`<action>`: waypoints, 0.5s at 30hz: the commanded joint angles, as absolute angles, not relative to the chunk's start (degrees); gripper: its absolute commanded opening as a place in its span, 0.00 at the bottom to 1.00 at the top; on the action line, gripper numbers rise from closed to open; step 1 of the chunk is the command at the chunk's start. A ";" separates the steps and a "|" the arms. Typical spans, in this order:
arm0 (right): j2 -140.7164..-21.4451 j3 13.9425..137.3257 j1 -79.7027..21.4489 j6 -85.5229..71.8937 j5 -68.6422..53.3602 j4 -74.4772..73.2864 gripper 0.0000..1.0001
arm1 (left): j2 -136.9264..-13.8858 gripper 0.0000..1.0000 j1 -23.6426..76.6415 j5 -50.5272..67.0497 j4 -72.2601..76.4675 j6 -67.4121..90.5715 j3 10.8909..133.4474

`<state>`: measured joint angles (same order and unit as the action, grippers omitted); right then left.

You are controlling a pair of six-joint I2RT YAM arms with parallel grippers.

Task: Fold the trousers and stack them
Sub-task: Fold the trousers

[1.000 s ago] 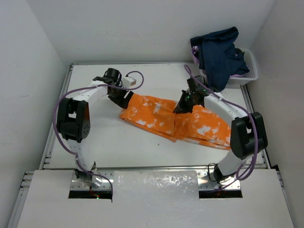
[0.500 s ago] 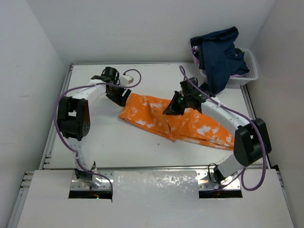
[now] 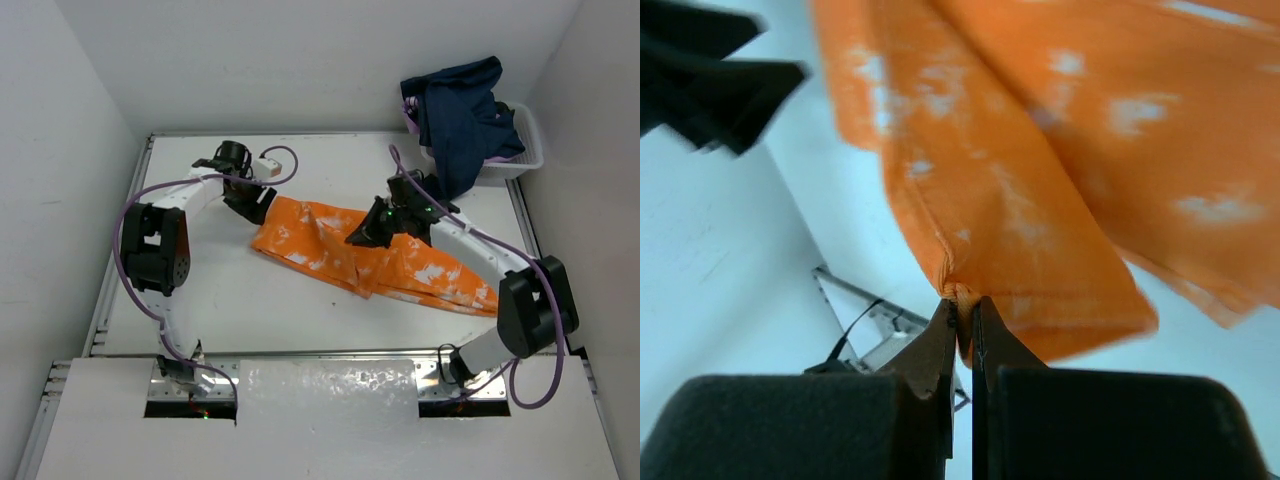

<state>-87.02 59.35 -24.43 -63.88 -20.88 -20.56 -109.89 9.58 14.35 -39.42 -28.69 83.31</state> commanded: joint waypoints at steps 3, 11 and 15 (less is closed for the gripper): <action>-84.99 53.79 -18.37 -61.45 -18.38 -21.09 0.00 | -109.42 0.64 9.05 15.12 -38.06 -29.09 84.64; -95.36 62.76 -17.06 -49.40 -8.29 -32.07 0.10 | -108.90 0.64 9.05 14.77 -38.58 -29.36 85.25; -94.92 59.85 -15.12 -47.30 -2.65 -32.25 0.50 | -108.63 0.64 9.05 15.38 -38.41 -29.09 85.08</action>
